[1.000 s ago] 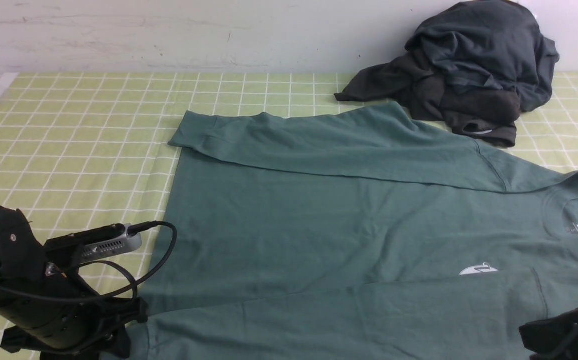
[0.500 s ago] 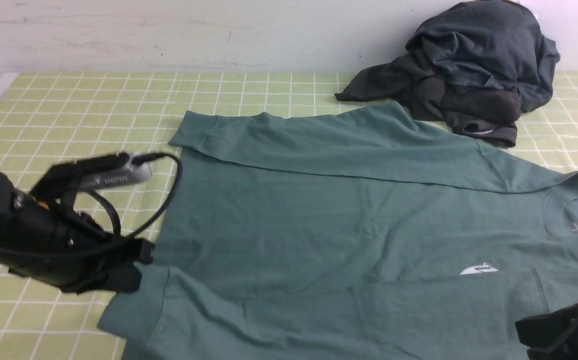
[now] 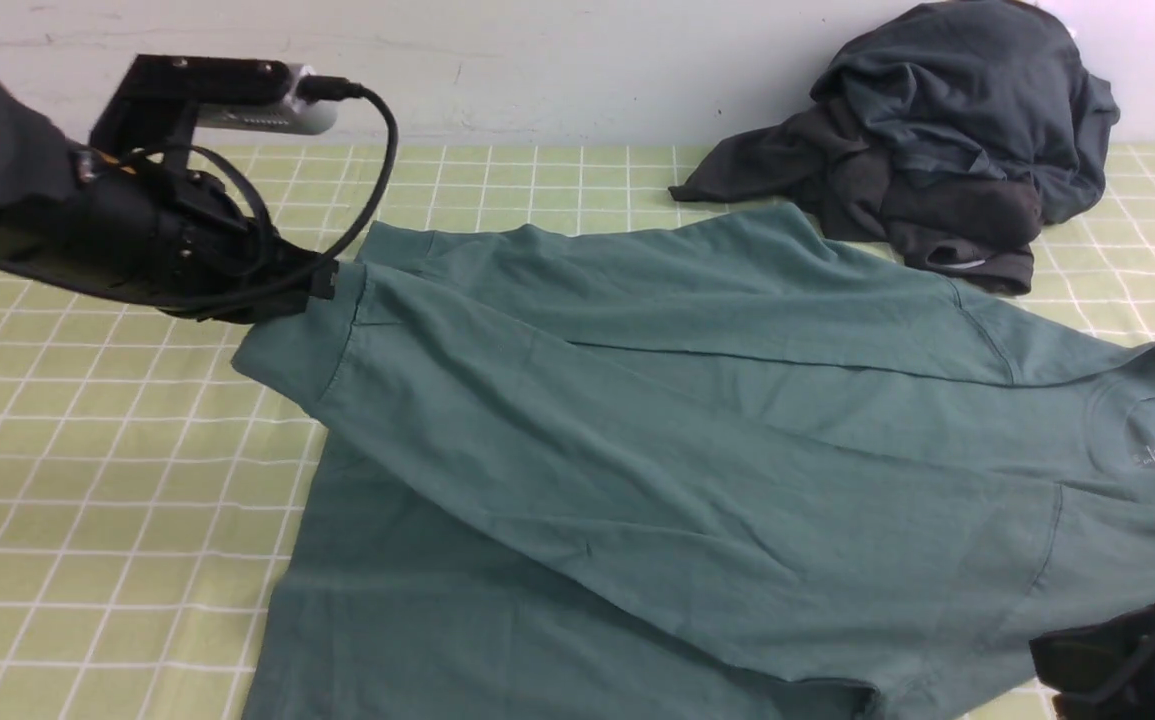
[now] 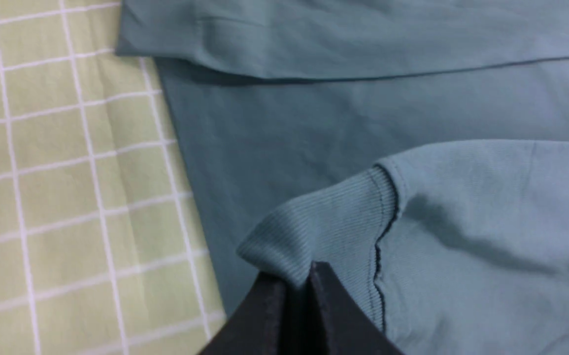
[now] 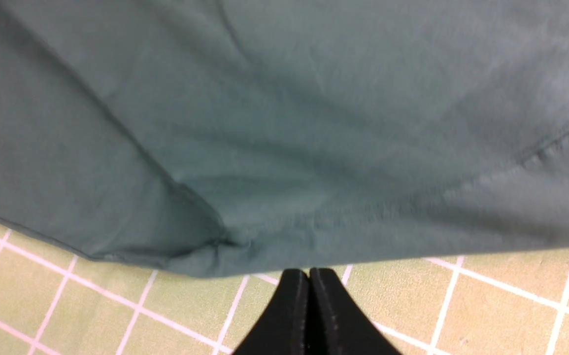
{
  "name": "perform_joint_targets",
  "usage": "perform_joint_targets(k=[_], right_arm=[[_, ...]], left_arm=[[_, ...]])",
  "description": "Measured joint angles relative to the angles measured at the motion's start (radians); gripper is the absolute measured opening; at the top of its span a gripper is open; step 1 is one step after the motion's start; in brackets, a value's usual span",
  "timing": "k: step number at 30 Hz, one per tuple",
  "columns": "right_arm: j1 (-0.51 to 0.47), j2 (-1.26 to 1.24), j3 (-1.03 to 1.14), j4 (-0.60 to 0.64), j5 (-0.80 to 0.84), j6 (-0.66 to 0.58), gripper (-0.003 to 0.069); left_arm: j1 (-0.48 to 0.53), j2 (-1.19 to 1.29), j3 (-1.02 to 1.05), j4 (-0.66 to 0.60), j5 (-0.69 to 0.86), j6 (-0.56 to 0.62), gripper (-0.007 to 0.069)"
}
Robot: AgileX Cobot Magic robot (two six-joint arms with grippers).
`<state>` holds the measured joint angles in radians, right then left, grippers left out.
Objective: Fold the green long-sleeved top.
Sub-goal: Use the left arm to drag and place the cuff at the centered position on the left edge of the fabric, then use the left arm to clamp the cuff farthest from it
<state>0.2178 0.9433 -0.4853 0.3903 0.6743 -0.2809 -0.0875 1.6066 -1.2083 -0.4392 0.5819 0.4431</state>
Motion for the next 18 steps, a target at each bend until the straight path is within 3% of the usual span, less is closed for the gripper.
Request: perform_joint_targets(k=[5,9,13,18], right_arm=[[0.000,0.000,0.000,0.010,-0.001,0.000,-0.0014],[0.000,0.000,0.000,0.010,-0.005,0.000,-0.0014],[0.000,0.000,0.000,0.010,-0.015,-0.003,-0.0014],[0.000,0.000,0.000,0.003,-0.030,-0.024,-0.0014]], left_arm=[[0.000,0.242,-0.187,0.012,0.039,-0.001,0.0079],[0.020,0.440,-0.428,0.022,0.095,-0.082,0.0255],[0.049,0.578,-0.620,0.075,0.095,-0.181,0.0360],[0.062,0.731,-0.789,0.131,0.095,-0.262,0.0388]])
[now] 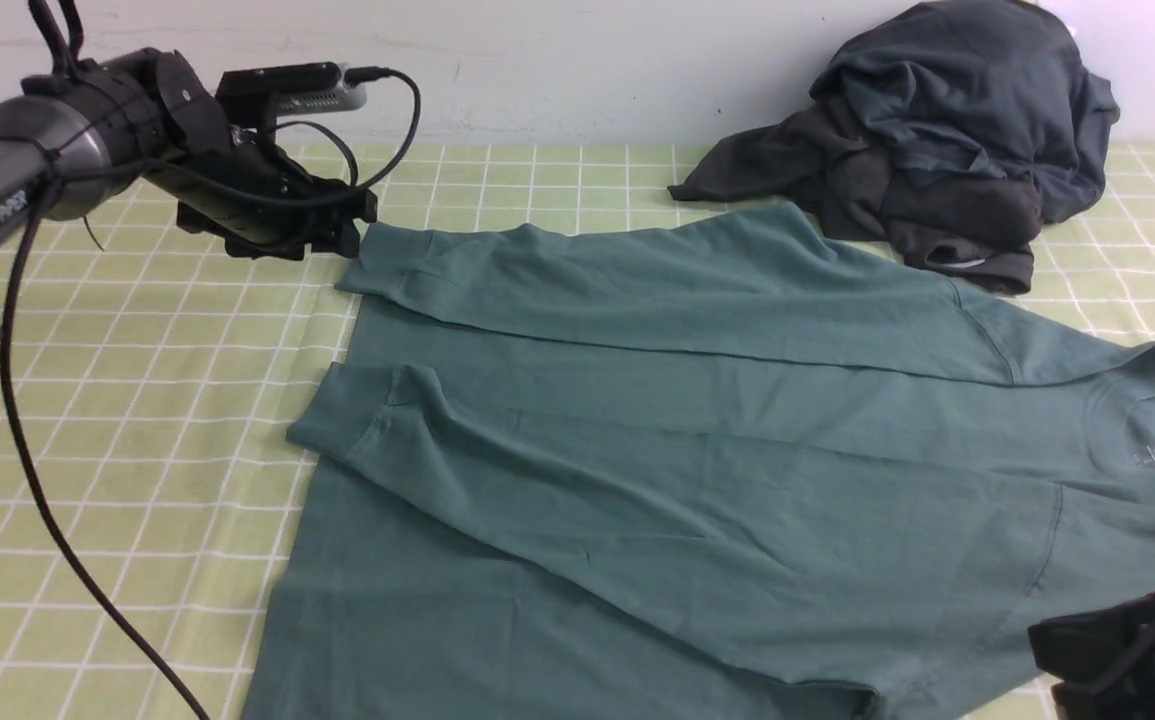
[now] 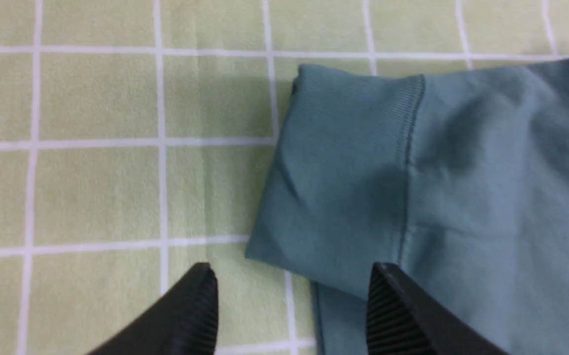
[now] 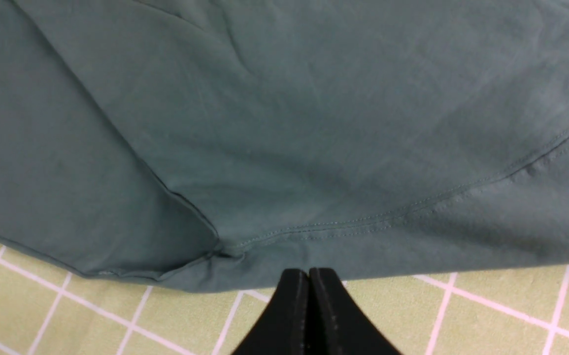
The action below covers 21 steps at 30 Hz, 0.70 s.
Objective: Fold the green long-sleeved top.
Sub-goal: Use the left arm to clamp the cuff farthest from it
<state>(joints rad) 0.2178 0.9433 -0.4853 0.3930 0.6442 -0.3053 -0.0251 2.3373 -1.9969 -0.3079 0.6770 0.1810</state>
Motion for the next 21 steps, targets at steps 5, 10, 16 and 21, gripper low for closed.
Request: perform_joint_targets(k=[5,10,16,21], right_arm=[[0.000,0.000,0.000,-0.010,-0.008,-0.030,-0.0014],[0.000,0.000,0.000,-0.024,-0.012,-0.055,-0.0014],[0.000,0.000,0.000,-0.026,-0.019,-0.058,-0.0014],[0.000,0.000,0.000,-0.026,-0.019,-0.058,-0.0014]], left_arm=[[-0.006,0.109,-0.078,-0.010,-0.010,-0.009,0.0387],[-0.011,0.142,-0.107,-0.015,-0.038,-0.003,0.0226],[-0.024,0.103,-0.107,-0.013,0.062,0.059,0.0024],[-0.046,-0.001,-0.109,-0.013,0.168,0.081,0.0020]])
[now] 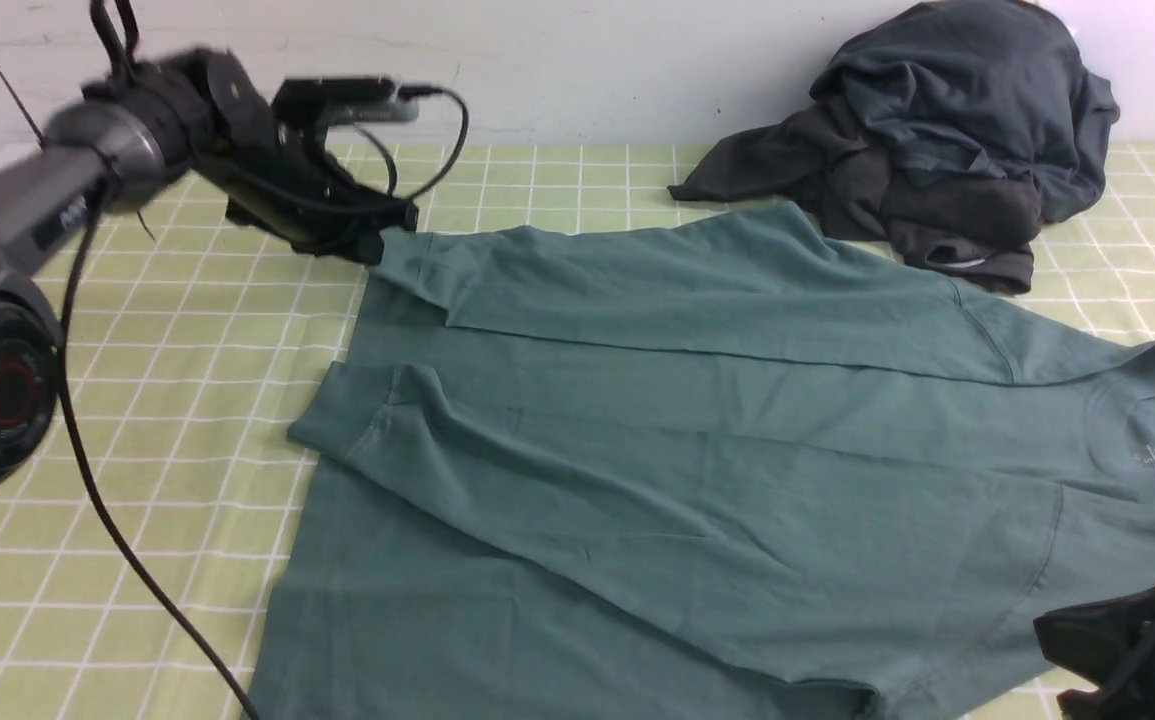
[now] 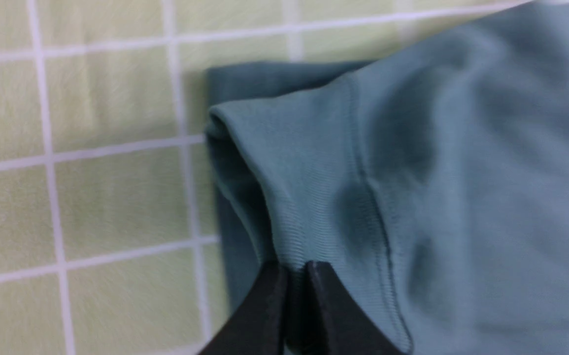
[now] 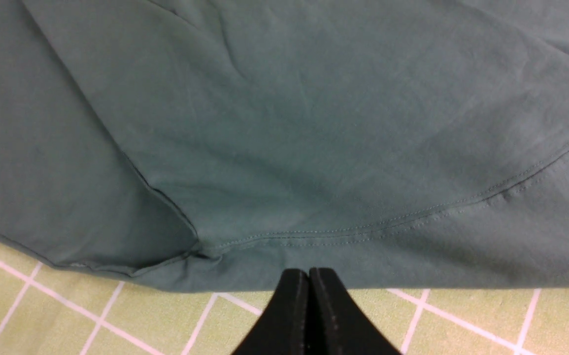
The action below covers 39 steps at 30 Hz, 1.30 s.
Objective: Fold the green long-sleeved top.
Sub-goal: Use the left arm to clamp the cuff farthest from it, then use the left arm to drag and drop the cuff onto the cuff closest to the left arm, then use both arms simultaneously to clamp the lower edge of the clothing fabric
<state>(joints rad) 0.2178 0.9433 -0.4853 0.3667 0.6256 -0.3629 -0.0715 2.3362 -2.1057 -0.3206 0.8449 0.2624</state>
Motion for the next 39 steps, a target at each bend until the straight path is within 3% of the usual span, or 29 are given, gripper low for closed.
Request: perform_joint_targets(k=[4,9,17,23,31,39], right_arm=[[0.000,0.000,0.000,0.001,0.000,0.000,-0.0014],[0.000,0.001,0.000,0.022,0.001,0.000,-0.0014],[0.000,0.001,0.000,0.034,0.018,0.000,-0.0014],[0.000,0.001,0.000,0.057,0.022,0.000,-0.0014],[0.000,0.001,0.000,0.080,0.031,-0.001,-0.0014],[0.000,0.001,0.000,0.086,0.058,-0.002,-0.0014]], left_arm=[[-0.022,-0.142,-0.008,0.027,0.304,0.000,0.0020],[-0.037,-0.260,0.067,0.126,0.383,-0.025,0.0020],[-0.058,-0.391,0.456,0.145,0.384,-0.046,0.0020],[-0.078,-0.400,0.611,0.153,0.378,-0.050,0.0050],[-0.142,-0.553,0.853,0.178,0.350,-0.079,0.0275],[-0.294,-0.781,1.156,0.269,0.144,-0.062,0.0347]])
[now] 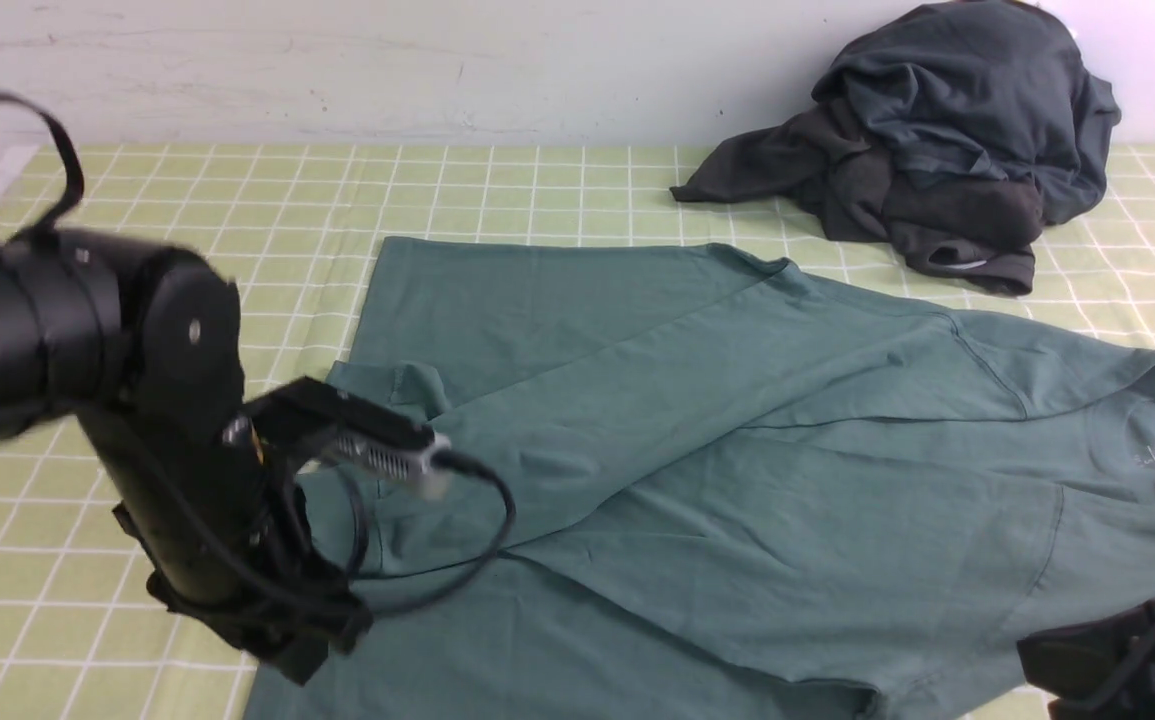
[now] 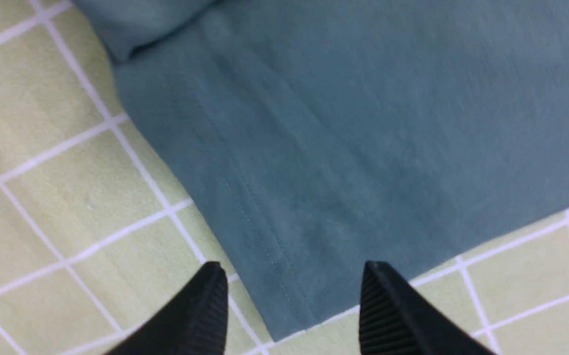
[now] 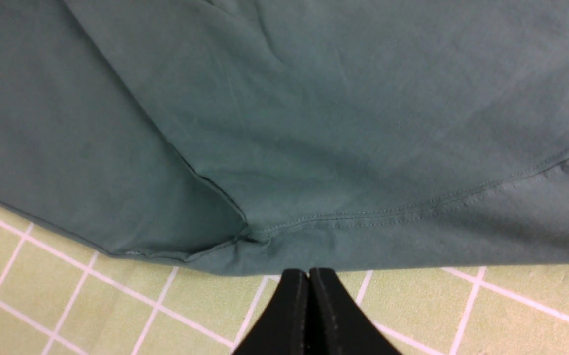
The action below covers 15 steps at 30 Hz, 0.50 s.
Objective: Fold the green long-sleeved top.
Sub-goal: Use both arms simultaneously to clamp the lower edge of the clothing fabric
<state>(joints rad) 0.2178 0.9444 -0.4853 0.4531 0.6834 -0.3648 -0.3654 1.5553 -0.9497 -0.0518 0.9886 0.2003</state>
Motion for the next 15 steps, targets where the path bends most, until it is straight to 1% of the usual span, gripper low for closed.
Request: perform_joint_targets(k=[1,2,3,4,8,9,11,13,15], right_arm=[[0.000,0.000,0.000,0.000,0.004,0.000,-0.0014],[0.000,0.000,0.000,0.000,0.014,-0.001,-0.0014],[0.000,0.000,0.000,0.000,0.019,-0.003,-0.0014],[0.000,0.000,0.000,0.001,0.023,-0.006,-0.0014],[0.000,0.000,0.000,0.016,0.043,-0.033,-0.0014],[0.000,0.000,0.000,0.018,0.046,-0.037,-0.0014],[0.000,0.000,0.000,0.045,0.058,-0.065,-0.0014],[0.000,0.000,0.000,0.055,0.062,-0.081,-0.0014],[0.000,0.000,0.000,0.083,0.069,-0.115,-0.0014]], left_arm=[[-0.017,-0.014,0.025,0.019,-0.018,0.019,0.0347],[-0.046,-0.032,0.065,0.052,-0.059,0.074,0.0347],[-0.057,-0.039,0.091,0.061,-0.079,0.110,0.0347],[-0.071,-0.040,0.114,0.070,-0.092,0.171,0.0347],[-0.097,-0.035,0.189,0.070,-0.122,0.382,0.0347],[-0.098,-0.033,0.197,0.069,-0.125,0.393,0.0347],[-0.105,-0.030,0.238,0.070,-0.165,0.514,0.0340],[-0.105,-0.030,0.252,0.070,-0.198,0.532,0.0328],[-0.105,-0.030,0.269,0.070,-0.267,0.550,0.0279]])
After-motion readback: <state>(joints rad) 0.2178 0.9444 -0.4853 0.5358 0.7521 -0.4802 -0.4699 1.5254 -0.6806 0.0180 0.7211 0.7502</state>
